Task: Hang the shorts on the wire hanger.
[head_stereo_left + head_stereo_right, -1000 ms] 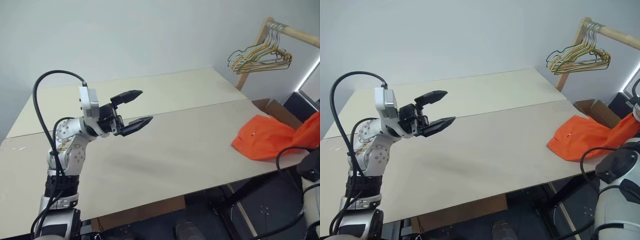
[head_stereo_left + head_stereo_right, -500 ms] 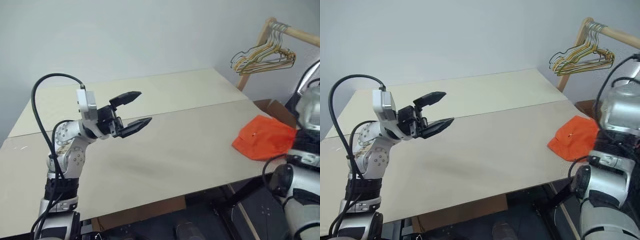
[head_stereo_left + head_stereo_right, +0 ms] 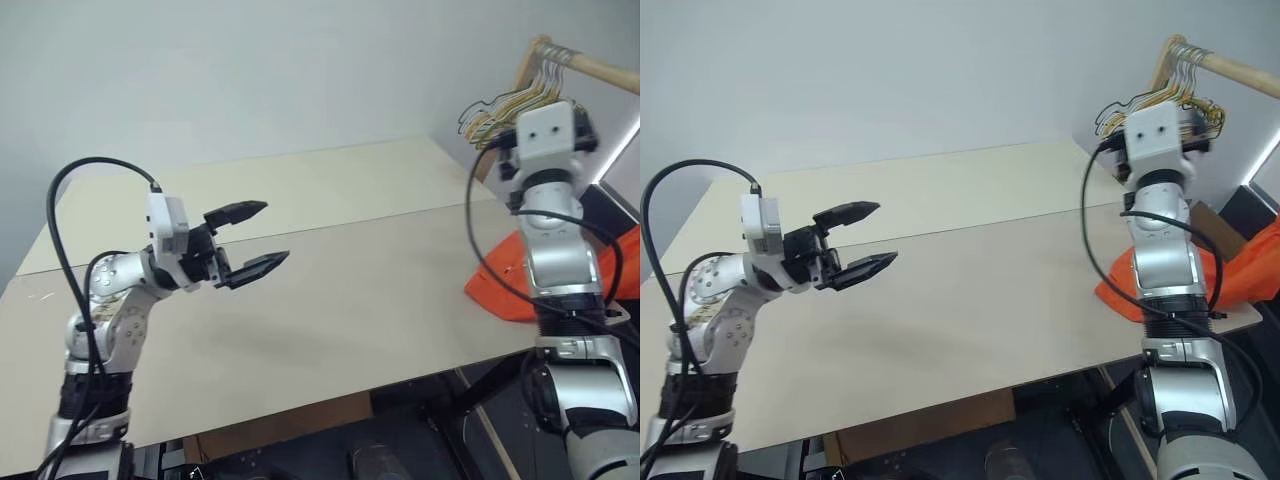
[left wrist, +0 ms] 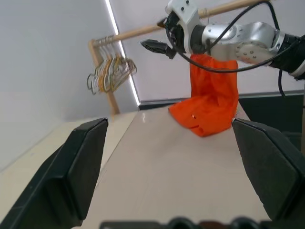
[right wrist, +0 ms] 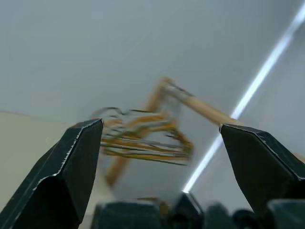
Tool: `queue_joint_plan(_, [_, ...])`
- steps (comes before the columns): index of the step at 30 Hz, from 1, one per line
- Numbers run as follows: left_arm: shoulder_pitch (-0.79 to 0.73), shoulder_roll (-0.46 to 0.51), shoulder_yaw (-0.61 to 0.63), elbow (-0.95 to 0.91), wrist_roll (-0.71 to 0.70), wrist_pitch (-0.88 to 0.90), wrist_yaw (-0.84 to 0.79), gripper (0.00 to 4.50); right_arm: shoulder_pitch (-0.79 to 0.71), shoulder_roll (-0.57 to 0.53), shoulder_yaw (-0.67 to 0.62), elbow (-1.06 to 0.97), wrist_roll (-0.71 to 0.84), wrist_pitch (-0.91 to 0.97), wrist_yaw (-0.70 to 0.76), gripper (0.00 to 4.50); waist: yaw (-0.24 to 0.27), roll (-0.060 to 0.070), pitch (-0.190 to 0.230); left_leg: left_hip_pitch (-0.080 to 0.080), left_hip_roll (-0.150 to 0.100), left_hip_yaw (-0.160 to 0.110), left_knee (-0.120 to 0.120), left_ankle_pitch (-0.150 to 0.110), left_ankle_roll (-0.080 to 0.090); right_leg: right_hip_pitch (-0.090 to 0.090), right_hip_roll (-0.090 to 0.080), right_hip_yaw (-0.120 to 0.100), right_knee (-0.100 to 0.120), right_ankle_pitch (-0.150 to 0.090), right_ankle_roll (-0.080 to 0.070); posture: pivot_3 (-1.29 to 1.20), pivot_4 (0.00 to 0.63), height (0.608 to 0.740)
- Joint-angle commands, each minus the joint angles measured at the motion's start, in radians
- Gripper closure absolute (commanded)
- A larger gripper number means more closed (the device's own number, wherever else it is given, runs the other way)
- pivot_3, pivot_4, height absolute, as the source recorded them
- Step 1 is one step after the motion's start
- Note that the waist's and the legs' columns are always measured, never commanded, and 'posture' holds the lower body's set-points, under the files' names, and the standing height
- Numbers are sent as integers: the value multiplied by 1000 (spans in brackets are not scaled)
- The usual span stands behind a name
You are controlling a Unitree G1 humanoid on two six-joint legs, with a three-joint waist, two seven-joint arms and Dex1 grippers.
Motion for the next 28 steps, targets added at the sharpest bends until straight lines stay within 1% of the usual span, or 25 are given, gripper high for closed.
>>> queue_joint_plan(1, [54, 22, 49, -78, -7, 26, 55, 0, 43, -20, 18, -111, 112, -18, 255, 13, 20, -2, 1, 0, 0, 0, 0, 0, 0, 0, 0, 0, 0, 0, 0, -19, 0, 740])
queue_joint_plan(3, [108, 31, 59, -107, 5, 63, 105, 0, 98, -45, 57, -162, 129, -15, 381, 13, 42, -4, 1, 1, 0, 0, 0, 0, 0, 0, 0, -1, 1, 0, 0, -1, 0, 740])
queue_joint_plan(6, [203, 45, 69, -152, 8, 67, 104, 0, 182, -83, 111, -205, 124, -55, 528, 13, 81, -4, 1, 2, 0, 0, 0, 0, 0, 0, 0, -1, 2, 0, 0, 9, 0, 740])
queue_joint_plan(10, [286, 50, 84, -199, 8, 83, 137, 0, 255, -109, 156, -249, 100, -57, 622, 13, 129, -6, 2, 3, 0, 3, 0, 0, -1, 0, 0, -1, 3, 1, -1, 46, 0, 740])
queue_joint_plan(14, [347, 67, 79, -215, 14, 111, 144, 0, 299, -133, 180, -271, 95, -88, 715, 13, 161, -7, 3, 3, 1, 9, 0, 0, -1, 0, 1, -1, 3, 1, -1, 63, 0, 740])
queue_joint_plan(19, [351, 56, 58, -208, 39, 119, 189, 0, 302, -143, 193, -269, 88, -85, 780, 13, 189, -11, 3, 4, 1, 10, 1, 0, -1, 0, 2, -1, 3, 2, -2, 66, 0, 740])
queue_joint_plan(28, [343, 63, 43, -183, 71, 115, 181, 0, 330, -139, 194, -279, 50, -89, 807, 13, 198, -13, 3, 4, 1, 11, 1, 1, -1, 0, 2, -1, 3, 2, -3, 71, 0, 740])
